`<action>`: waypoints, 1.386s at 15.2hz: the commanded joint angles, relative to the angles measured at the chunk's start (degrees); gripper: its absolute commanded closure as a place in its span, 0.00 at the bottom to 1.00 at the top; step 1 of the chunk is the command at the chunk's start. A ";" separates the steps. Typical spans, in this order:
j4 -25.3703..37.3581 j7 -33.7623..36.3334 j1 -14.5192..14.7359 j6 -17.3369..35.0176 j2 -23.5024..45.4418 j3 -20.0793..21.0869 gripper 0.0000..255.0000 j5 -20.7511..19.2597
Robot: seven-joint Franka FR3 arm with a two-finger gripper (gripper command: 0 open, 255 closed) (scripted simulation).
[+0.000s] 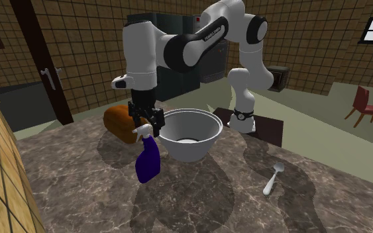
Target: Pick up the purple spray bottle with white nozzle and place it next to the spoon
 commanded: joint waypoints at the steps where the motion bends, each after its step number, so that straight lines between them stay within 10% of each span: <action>1: -0.06 -0.02 -0.01 0.06 -0.01 0.00 0.00 0.00; 4: -0.05 -0.01 0.00 0.05 -0.01 0.00 0.00 0.00; 5: -0.05 -0.01 0.00 0.05 -0.01 0.00 1.00 0.00; 21: 3.89 0.31 -0.09 -4.85 -1.01 -0.21 1.00 -0.40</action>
